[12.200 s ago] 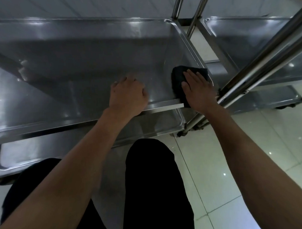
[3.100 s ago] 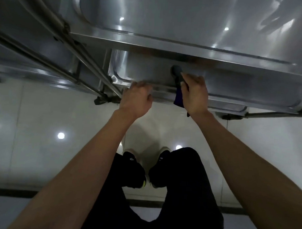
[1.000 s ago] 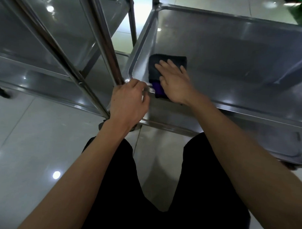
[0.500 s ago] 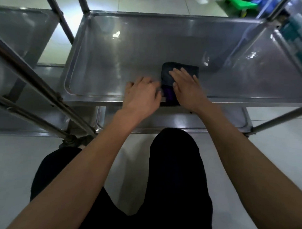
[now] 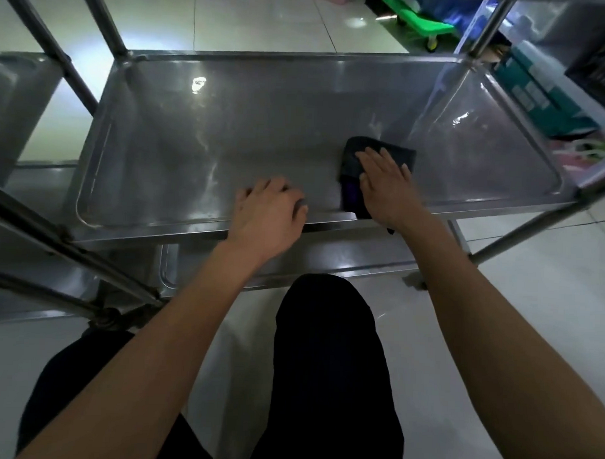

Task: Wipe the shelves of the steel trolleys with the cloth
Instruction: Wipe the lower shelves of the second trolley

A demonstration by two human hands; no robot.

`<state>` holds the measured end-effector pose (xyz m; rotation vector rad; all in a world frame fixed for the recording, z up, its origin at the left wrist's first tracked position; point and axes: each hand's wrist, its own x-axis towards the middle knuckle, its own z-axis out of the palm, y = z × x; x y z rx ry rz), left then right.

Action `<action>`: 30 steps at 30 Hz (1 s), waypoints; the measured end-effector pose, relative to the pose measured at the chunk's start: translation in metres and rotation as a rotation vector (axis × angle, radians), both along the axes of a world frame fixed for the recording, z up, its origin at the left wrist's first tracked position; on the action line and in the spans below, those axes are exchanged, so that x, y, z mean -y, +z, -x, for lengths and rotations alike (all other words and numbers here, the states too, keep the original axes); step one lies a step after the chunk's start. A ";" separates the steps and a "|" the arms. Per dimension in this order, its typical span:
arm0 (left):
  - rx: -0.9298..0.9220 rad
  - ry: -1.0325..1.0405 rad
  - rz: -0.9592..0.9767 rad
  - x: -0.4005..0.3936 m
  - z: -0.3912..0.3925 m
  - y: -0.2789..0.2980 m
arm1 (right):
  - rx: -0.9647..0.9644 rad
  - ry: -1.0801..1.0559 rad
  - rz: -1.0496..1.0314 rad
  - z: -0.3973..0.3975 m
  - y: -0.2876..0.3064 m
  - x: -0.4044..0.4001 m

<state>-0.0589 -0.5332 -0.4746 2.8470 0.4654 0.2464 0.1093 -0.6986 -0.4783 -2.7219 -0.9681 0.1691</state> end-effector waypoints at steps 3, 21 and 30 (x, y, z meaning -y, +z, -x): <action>0.009 -0.044 0.039 -0.010 0.005 -0.001 | 0.014 0.031 0.009 0.001 -0.003 -0.024; -0.071 0.441 -0.165 -0.129 0.135 0.011 | -0.005 0.453 -0.024 0.097 -0.006 -0.237; -0.008 0.464 -0.113 -0.134 0.142 0.006 | -0.071 0.591 0.001 0.143 -0.002 -0.321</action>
